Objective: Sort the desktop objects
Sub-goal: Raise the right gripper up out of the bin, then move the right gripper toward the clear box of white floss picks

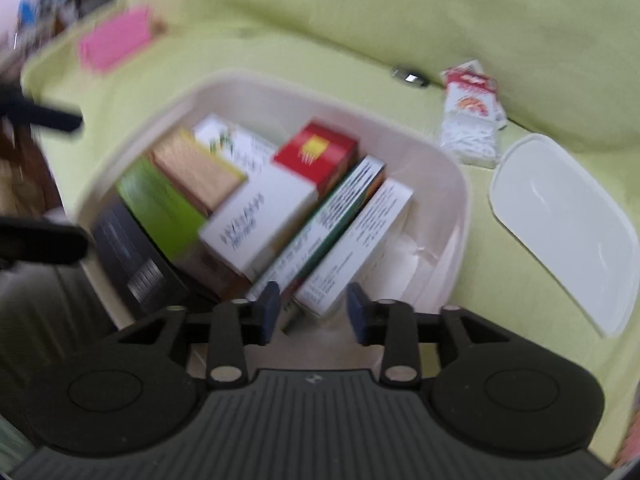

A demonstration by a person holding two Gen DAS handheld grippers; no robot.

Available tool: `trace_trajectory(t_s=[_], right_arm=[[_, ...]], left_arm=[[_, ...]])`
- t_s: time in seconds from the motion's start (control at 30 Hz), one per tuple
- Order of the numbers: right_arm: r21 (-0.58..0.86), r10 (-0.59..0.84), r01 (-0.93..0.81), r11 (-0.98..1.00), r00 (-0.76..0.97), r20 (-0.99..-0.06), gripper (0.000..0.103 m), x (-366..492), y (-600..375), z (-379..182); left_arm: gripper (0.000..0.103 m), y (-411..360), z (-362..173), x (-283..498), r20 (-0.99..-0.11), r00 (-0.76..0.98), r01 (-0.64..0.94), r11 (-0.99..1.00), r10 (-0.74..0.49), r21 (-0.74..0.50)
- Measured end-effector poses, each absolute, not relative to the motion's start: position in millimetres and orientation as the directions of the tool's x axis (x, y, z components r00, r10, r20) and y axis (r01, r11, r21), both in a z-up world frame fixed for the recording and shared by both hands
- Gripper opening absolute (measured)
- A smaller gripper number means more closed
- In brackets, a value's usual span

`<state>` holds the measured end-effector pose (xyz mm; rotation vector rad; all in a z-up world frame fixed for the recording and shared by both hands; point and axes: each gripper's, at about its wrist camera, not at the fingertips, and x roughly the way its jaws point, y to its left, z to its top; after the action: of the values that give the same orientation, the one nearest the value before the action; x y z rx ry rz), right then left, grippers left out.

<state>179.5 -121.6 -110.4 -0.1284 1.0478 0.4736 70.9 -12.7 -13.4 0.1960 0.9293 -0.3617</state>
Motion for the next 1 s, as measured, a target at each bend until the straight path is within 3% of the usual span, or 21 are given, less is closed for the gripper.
trace_trajectory(t_s=[0.03,0.1,0.23,0.3,0.6,1.0], right_arm=[[0.142,0.328,-0.412,0.900,0.424,-0.845,0.042,177.1,-128.6,-105.6],[0.176,0.339,-0.364,0.915,0.453,-0.825,0.062,171.9,-143.7,-96.8],[0.206,0.334,-0.294,0.933,0.501,-0.799,0.066,162.1,-172.0,-83.4],[0.210,0.326,-0.269,0.940,0.525,-0.786,0.074,159.5,-185.6,-78.2],[0.211,0.303,-0.221,0.952,0.581,-0.756,0.087,149.1,-223.0,-69.3],[0.223,0.294,-0.192,0.956,0.585,-0.755,0.090,159.1,-241.7,-74.4]], left_arm=[[0.102,-13.4,-12.6,71.2,-0.809,0.547,0.385,0.923,-0.213,0.017],[0.102,-15.6,-10.9,71.1,-0.808,0.552,0.385,0.922,-0.205,0.029],[0.102,-23.5,-8.2,70.2,-0.807,0.553,0.399,0.916,-0.207,0.038],[0.102,-27.6,-7.2,70.0,-0.806,0.552,0.407,0.913,-0.213,0.037],[0.102,-44.7,-4.0,74.9,-0.808,0.548,0.431,0.901,-0.218,0.049],[0.102,-56.3,-4.4,90.1,-0.813,0.541,0.449,0.892,-0.216,0.061]])
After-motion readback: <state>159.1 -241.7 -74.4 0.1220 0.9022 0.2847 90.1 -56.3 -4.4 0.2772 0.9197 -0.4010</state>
